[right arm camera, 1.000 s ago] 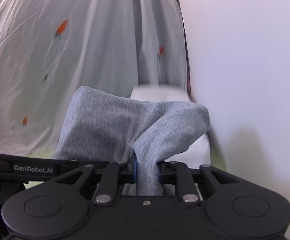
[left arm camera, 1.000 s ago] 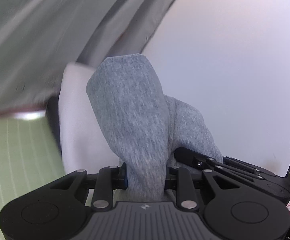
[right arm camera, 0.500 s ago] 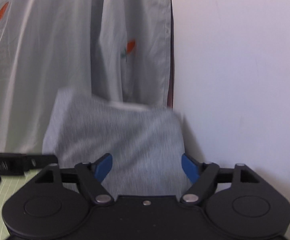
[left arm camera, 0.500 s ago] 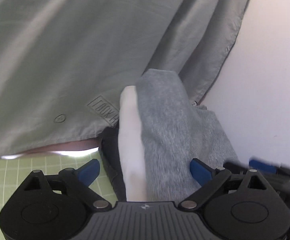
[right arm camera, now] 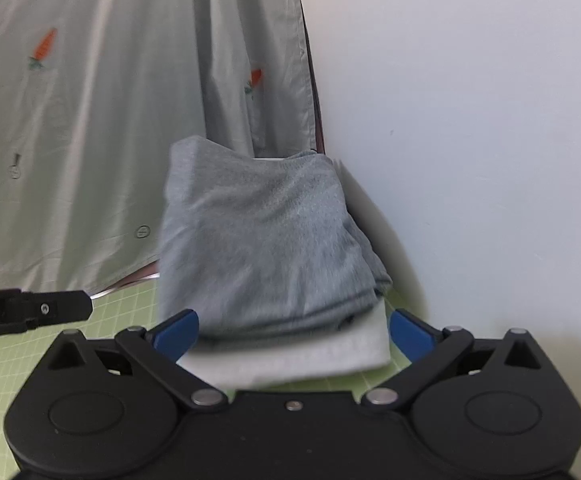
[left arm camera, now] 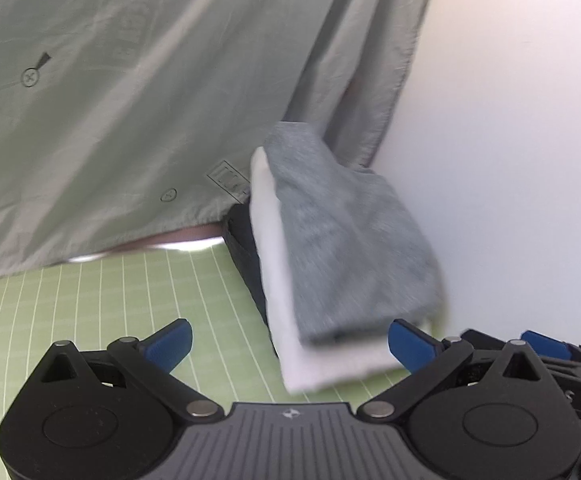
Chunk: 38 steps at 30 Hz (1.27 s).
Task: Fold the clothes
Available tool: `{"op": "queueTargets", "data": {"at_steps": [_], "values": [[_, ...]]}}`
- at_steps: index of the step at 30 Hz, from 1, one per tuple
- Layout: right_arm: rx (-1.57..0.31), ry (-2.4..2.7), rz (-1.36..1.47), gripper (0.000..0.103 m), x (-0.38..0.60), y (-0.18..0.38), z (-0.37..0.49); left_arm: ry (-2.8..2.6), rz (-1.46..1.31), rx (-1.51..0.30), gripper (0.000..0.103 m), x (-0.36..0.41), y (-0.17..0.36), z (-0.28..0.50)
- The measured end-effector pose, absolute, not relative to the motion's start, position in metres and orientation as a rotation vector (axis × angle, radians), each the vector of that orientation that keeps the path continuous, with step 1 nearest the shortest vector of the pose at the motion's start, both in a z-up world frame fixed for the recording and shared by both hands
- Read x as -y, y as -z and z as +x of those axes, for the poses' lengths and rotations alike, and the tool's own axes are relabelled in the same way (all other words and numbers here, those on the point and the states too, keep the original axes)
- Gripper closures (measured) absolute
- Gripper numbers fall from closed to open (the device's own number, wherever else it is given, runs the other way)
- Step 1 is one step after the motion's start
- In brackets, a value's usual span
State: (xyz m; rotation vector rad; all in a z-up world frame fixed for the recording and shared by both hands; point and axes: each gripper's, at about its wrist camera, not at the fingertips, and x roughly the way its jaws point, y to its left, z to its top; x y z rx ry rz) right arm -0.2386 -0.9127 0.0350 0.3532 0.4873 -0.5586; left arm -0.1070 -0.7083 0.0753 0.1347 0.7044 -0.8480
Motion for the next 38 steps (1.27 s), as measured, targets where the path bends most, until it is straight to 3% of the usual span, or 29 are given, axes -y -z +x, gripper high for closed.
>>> {"op": "queueTargets", "data": {"at_steps": [16, 38], "values": [[-0.543, 0.610, 0.361, 0.000, 0.809, -0.026, -0.356, 0.914, 0.235, -0.738, 0.000, 0.621, -0.055, -0.207], [-0.541, 0.621, 0.343, 0.000, 0.795, -0.032, -0.377, 0.953, 0.218, -0.719, 0.000, 0.603, -0.059, -0.228]]}}
